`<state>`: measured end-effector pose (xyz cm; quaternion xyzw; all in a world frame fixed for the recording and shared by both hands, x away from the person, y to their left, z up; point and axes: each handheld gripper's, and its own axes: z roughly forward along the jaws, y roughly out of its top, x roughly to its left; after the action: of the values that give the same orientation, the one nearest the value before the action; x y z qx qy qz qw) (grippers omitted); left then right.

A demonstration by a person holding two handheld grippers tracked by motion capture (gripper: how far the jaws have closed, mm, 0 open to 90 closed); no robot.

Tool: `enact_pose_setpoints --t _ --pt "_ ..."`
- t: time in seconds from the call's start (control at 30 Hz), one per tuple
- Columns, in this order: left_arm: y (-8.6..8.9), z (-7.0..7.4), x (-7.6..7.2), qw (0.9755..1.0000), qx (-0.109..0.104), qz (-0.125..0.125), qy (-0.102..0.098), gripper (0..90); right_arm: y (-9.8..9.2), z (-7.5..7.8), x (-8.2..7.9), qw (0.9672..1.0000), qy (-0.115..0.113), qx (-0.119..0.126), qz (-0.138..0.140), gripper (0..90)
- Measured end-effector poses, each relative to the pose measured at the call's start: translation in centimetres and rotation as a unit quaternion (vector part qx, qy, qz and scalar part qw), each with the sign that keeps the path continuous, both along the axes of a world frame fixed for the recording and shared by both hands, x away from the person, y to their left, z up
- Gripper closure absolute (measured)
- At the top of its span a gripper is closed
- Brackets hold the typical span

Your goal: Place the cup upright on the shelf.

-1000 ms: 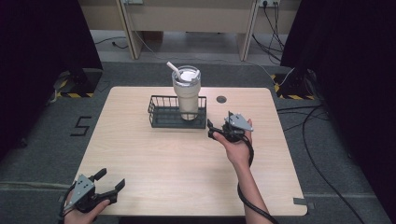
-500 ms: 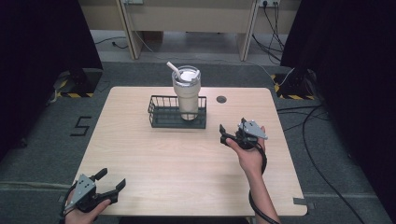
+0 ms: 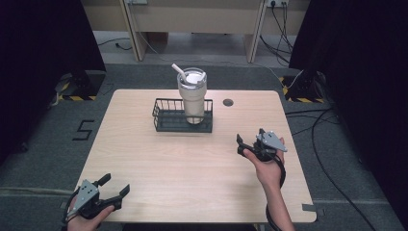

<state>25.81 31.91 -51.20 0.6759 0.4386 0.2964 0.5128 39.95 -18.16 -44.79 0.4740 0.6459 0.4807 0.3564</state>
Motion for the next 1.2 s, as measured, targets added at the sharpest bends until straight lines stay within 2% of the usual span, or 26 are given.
enact_pose_setpoints --t 0.57,1.2 --pt "0.0 0.0 0.0 1.0 0.001 0.001 0.001 15.3 -3.0 -1.2 -2.0 0.9996 0.008 0.0 -0.025 14.4" --pt "0.0 -0.1 0.0 1.0 0.002 0.001 0.002 15.3 -6.7 -3.4 -4.6 0.9979 0.025 -0.002 -0.059 14.5"
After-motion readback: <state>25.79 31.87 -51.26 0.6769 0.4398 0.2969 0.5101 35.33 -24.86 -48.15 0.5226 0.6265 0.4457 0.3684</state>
